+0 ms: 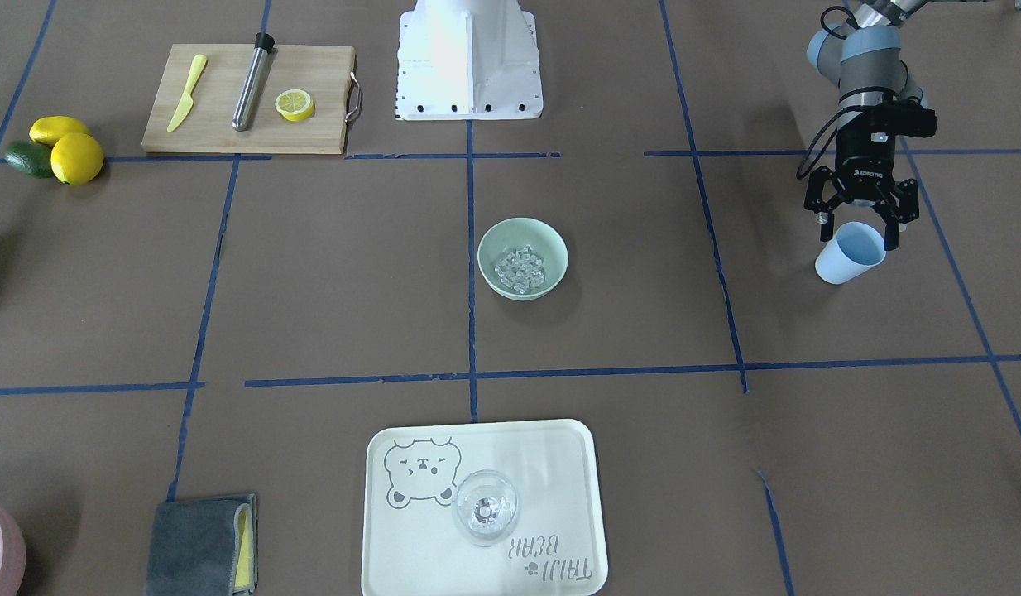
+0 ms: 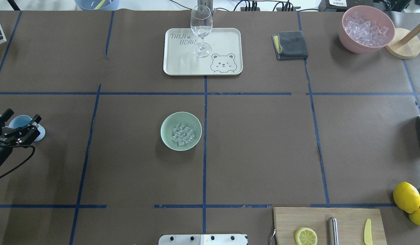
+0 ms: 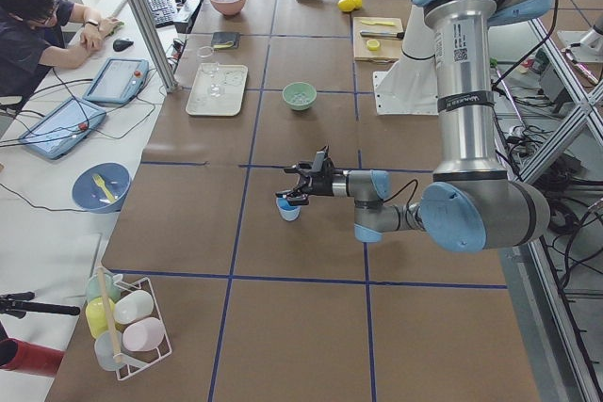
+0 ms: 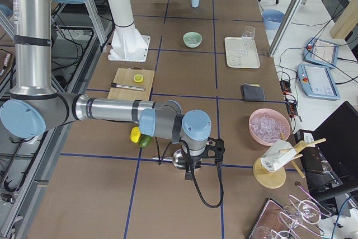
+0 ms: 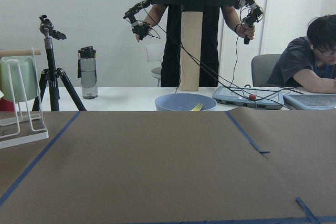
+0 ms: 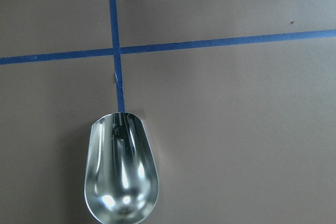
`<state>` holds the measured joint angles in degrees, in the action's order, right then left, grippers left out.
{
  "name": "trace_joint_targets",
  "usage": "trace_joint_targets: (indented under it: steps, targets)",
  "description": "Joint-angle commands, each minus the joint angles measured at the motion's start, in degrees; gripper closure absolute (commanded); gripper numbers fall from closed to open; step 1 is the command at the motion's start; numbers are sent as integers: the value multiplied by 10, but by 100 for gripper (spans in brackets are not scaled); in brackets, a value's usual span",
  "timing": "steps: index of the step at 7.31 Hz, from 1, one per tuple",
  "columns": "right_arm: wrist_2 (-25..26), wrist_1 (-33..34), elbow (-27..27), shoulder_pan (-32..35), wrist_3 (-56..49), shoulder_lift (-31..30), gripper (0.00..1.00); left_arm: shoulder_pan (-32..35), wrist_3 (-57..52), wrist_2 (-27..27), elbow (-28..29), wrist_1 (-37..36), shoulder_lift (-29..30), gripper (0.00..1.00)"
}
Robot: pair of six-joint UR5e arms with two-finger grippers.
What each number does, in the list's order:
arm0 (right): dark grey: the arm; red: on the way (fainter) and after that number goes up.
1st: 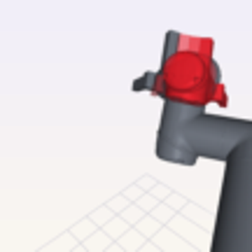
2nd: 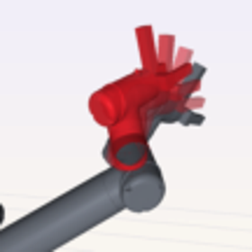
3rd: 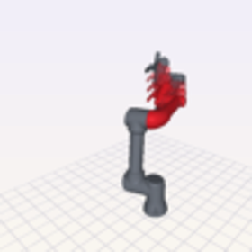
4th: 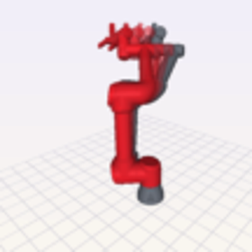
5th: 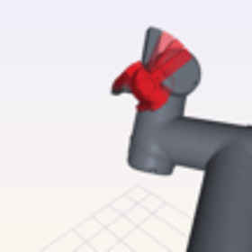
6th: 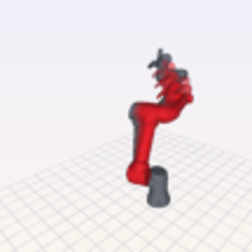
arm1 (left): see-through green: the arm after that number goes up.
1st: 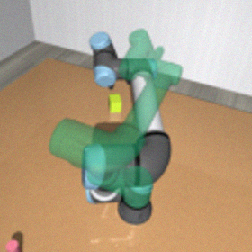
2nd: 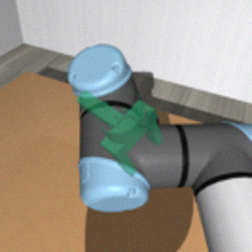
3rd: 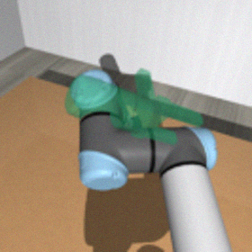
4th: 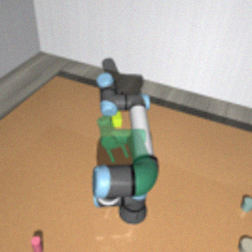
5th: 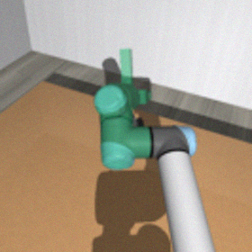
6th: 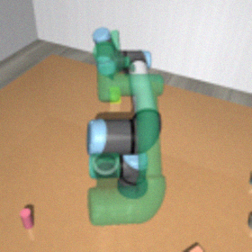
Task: Pour ice into bowl
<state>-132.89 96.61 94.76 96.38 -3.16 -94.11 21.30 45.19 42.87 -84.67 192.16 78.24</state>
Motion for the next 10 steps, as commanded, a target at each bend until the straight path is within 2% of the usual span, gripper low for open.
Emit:
trace_joint_targets:
  steps: [1, 2, 3, 4, 6, 7, 8, 9, 10]
  targets:
    - [0, 1, 0, 0, 0, 0, 0, 92, -99, 150, -2, 3, -2, 0]
    - [0, 0, 0, 0, 0, 0, 0, 155, -142, 247, -5, -19, -1, 0]
    - [0, 0, 0, 0, 0, 1, 0, 224, -192, 344, -27, -72, -1, 0]
    - [-1, 0, 2, 0, 0, 1, 0, 292, -238, 428, -64, -164, 4, 0]
    - [-1, 0, 3, 0, 0, 2, 0, 408, -300, 550, -130, -343, 19, 0]
    - [-1, 0, 3, 0, 0, 2, 0, 462, -338, 601, -131, -386, 25, 0]
    - [0, 0, 2, 0, 0, 2, 0, 529, -380, 681, -132, -469, 56, 0]
    - [0, 0, 2, 0, 0, 2, 0, 594, -383, 738, -132, -579, 89, 0]
    - [0, 0, 2, 0, 0, 2, 0, 608, -385, 750, -130, -677, 109, 0]
